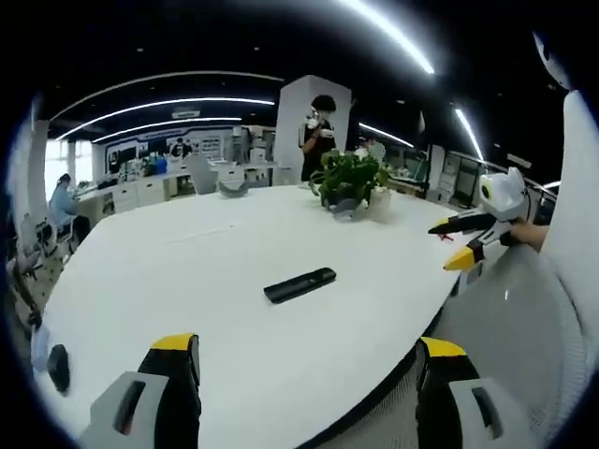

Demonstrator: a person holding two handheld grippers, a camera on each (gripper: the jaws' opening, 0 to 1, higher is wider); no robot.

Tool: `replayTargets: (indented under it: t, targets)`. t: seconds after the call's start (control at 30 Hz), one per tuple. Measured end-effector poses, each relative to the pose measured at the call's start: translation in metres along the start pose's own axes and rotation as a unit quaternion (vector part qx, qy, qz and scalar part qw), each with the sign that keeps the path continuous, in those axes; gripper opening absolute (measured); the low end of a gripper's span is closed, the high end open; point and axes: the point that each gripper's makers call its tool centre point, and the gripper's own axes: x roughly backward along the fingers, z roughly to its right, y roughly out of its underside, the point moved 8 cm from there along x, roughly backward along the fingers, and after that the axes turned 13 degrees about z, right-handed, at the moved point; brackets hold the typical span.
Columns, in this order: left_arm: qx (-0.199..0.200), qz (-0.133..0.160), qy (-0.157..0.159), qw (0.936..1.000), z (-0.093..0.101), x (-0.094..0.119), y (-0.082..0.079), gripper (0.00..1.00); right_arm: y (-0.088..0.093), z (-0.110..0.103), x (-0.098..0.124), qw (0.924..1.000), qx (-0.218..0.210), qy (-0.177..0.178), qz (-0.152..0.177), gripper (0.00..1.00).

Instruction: Press the specified remote control buttons in sequence, fully releasing each button before pressing the next.

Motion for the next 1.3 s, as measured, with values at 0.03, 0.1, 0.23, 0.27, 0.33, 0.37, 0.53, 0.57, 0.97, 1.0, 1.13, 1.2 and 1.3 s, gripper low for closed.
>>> replayTargets:
  t: [0.03,0.1,0.23,0.27,0.33,0.37,0.53,0.57,0.97,1.0,1.13,1.2,1.3]
  targets:
    - [-0.02,-0.012,0.012,0.9997,-0.002,-0.002,-0.001,1.0,0.001,-0.001,-0.001,1.0,0.005,-0.001,-0.004,0.79]
    - [-0.03,-0.024,0.022,0.999,-0.005,-0.006,-0.005,1.0,0.001,-0.001,-0.001,0.9999,0.011,-0.002,-0.008,0.79]
    - [-0.031,-0.032,0.041,0.9982,-0.018,-0.019,-0.015,1.0,0.003,0.001,-0.001,0.9998,0.012,0.002,-0.014,0.78]
    - [-0.04,-0.04,0.045,0.9974,-0.021,-0.022,-0.016,1.0,0.003,0.001,-0.001,0.9998,0.011,0.002,-0.015,0.78]
    - [-0.067,-0.063,0.058,0.9941,-0.025,-0.031,-0.018,1.0,0.003,0.002,0.0,0.9998,0.009,0.006,-0.017,0.77]
    - [-0.071,-0.068,0.064,0.9931,-0.026,-0.035,-0.019,1.0,0.004,0.003,0.0,0.9998,0.008,0.008,-0.018,0.77]
    - [-0.099,-0.092,0.092,0.9866,-0.034,-0.055,-0.023,1.0,0.004,0.004,0.0,0.9996,0.006,0.014,-0.022,0.77]
    - [-0.105,-0.097,0.11,0.9836,-0.033,-0.059,-0.025,1.0,0.005,0.004,0.0,0.9996,0.005,0.015,-0.023,0.77]
    - [-0.185,-0.159,0.166,0.9556,-0.052,-0.102,-0.033,1.0,0.007,0.007,0.0,0.9992,0.003,0.023,-0.032,0.76]
    - [-0.191,-0.163,0.172,0.9526,-0.053,-0.106,-0.033,1.0,0.007,0.007,0.0,0.9992,0.003,0.023,-0.032,0.75]
    - [-0.223,-0.192,0.2,0.9347,-0.054,-0.126,-0.034,1.0,0.008,0.007,0.0,0.9991,0.001,0.022,-0.037,0.75]
    - [-0.226,-0.197,0.206,0.9315,-0.055,-0.136,-0.035,1.0,0.008,0.007,0.0,0.999,0.002,0.023,-0.039,0.75]
    - [-0.225,-0.204,0.214,0.9282,-0.056,-0.149,-0.035,1.0,0.009,0.007,0.0,0.9989,0.001,0.024,-0.04,0.74]
